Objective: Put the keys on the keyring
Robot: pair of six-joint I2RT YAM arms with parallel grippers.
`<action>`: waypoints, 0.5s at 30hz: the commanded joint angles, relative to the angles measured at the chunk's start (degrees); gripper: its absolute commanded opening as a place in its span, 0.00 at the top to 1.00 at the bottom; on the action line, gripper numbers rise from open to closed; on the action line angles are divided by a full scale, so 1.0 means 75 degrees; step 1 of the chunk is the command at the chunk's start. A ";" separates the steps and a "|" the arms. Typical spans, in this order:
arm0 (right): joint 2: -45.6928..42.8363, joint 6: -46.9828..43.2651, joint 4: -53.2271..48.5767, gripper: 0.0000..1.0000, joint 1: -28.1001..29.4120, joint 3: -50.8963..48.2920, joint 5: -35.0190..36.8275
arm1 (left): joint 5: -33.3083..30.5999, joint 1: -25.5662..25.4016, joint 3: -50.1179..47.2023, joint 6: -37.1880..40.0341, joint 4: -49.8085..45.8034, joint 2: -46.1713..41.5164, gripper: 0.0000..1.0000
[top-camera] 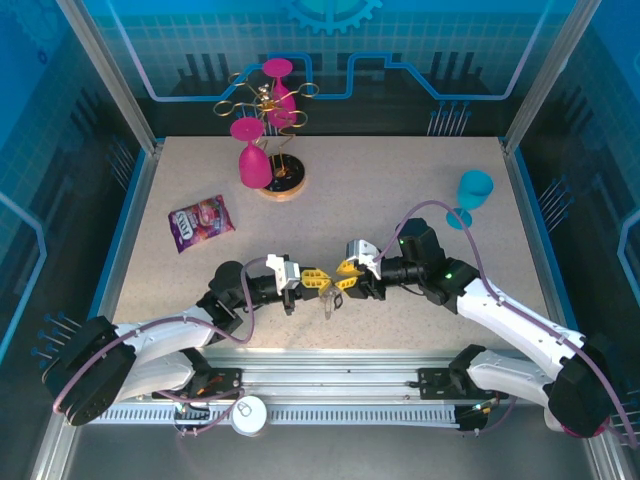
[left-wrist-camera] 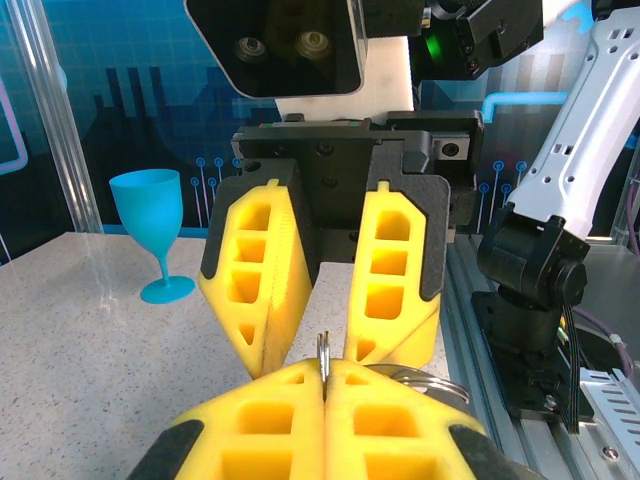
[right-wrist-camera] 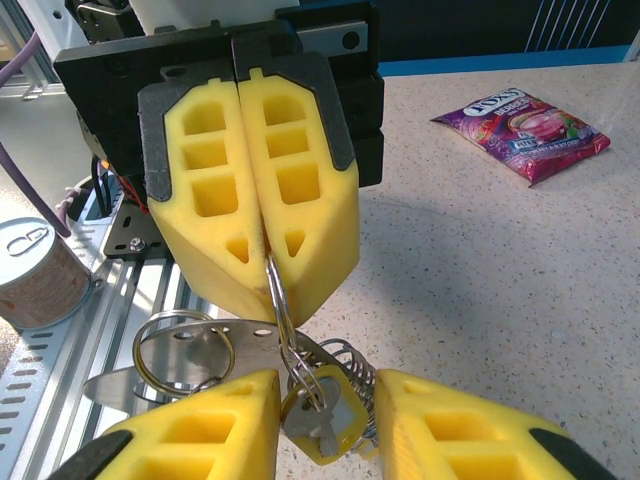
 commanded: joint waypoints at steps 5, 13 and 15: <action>-0.0152 -0.0162 -0.0246 0.77 -0.0072 0.0133 0.0097 | 0.0165 -0.0017 -0.0034 -0.0030 0.0295 -0.0087 1.00; 0.0300 -0.0149 -0.0260 0.93 -0.0050 0.0421 -0.0232 | 0.0663 -0.0023 0.0228 -0.0267 0.0176 -0.0061 1.00; 0.0461 -0.0152 -0.0208 0.96 -0.0030 0.0550 -0.0353 | 0.0784 -0.0023 0.0286 -0.0328 0.0198 -0.0020 1.00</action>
